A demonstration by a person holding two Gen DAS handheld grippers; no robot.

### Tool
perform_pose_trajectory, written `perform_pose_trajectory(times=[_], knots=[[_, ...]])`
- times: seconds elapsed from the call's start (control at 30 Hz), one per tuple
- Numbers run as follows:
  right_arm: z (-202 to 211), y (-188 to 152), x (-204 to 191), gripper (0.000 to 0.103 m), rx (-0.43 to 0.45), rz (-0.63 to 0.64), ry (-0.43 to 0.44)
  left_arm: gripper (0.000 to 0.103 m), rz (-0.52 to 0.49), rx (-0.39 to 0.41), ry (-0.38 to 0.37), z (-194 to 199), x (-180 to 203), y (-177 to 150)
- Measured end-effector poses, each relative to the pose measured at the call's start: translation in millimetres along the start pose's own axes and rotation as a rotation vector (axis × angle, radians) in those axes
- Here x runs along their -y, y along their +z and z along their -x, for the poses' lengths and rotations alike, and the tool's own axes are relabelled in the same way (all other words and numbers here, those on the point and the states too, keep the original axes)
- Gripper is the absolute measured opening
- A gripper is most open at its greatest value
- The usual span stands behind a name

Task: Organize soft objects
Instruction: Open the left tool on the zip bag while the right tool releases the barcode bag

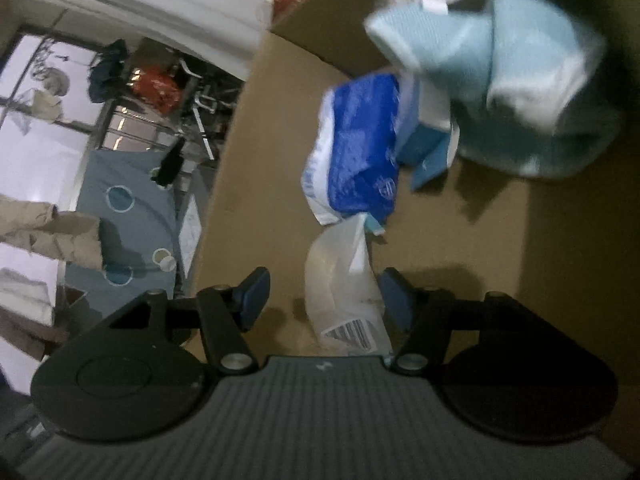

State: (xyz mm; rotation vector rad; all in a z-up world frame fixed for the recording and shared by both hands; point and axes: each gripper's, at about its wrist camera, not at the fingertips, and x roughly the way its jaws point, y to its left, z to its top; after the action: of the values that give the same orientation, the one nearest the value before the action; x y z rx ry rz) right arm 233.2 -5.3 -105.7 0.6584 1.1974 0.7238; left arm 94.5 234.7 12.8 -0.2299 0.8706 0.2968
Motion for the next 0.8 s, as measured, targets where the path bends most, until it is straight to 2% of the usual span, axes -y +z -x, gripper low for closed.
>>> perform_pose_trajectory(times=[0.07,0.13,0.3,0.33,0.37,0.43,0.53,0.63,0.7,0.77,0.8], knots=[[14,3,-5,0.062,0.004,0.061,-0.009,0.075,0.008,0.013,0.012,3,-2,2],[18,4,-13,0.062,-0.035,0.127,-0.039,0.075,0.032,0.035,0.033,6,-6,3],[-15,-8,-45,0.059,-0.217,0.342,-0.167,0.076,0.135,0.05,0.103,3,-26,9],[-23,-12,-49,0.056,-0.238,0.369,-0.196,0.076,0.161,0.042,0.108,0,-32,10],[-34,-15,-51,0.047,-0.259,0.388,-0.222,0.076,0.182,0.033,0.111,-2,-37,10],[-51,-17,-50,0.037,-0.295,0.367,-0.235,0.076,0.211,0.015,0.115,-8,-47,10],[-57,-16,-43,0.036,-0.29,0.284,-0.154,0.076,0.244,-0.017,0.106,-17,-58,8],[-55,-15,-38,0.037,-0.268,0.272,-0.096,0.076,0.261,-0.036,0.098,-23,-64,6],[-54,-16,-36,0.04,-0.277,0.255,-0.097,0.076,0.26,-0.039,0.088,-24,-65,4],[-40,-15,-34,0.053,-0.298,0.242,-0.093,0.076,0.254,-0.043,0.071,-24,-65,3],[-29,-18,-36,0.056,-0.3,0.269,-0.095,0.076,0.249,-0.045,0.063,-24,-65,2]])
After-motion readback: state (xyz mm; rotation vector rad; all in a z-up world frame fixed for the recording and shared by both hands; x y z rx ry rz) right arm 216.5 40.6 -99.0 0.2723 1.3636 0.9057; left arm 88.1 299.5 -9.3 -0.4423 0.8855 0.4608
